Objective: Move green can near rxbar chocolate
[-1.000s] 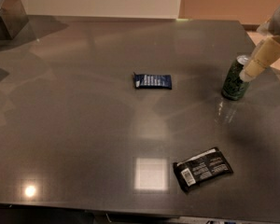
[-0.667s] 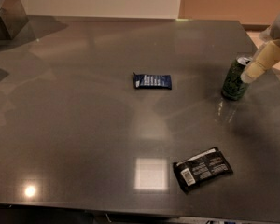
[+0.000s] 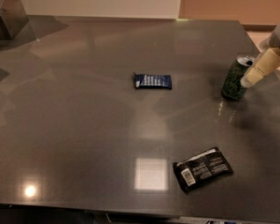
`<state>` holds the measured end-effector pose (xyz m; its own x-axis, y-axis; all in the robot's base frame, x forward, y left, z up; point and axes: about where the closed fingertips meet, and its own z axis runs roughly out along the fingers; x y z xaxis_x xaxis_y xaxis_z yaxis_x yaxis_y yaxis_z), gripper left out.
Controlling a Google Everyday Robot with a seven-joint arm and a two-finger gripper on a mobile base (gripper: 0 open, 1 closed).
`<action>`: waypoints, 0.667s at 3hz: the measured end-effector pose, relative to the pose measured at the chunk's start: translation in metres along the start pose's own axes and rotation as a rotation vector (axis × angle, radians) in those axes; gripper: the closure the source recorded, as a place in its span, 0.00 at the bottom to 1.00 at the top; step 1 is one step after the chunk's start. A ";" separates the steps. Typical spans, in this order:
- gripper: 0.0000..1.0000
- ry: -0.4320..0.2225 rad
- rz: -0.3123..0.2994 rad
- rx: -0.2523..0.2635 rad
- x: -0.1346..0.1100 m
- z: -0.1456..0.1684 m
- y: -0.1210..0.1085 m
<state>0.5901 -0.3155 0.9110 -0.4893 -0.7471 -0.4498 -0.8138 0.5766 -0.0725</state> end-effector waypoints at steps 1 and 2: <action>0.00 -0.011 0.002 -0.016 0.002 0.007 -0.003; 0.16 -0.018 0.003 -0.038 -0.001 0.014 0.000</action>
Offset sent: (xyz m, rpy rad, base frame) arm -0.0005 0.0091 -0.0142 0.0523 0.0398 0.0283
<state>0.5952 -0.3105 0.8984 -0.4860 -0.7393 -0.4661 -0.8239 0.5655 -0.0378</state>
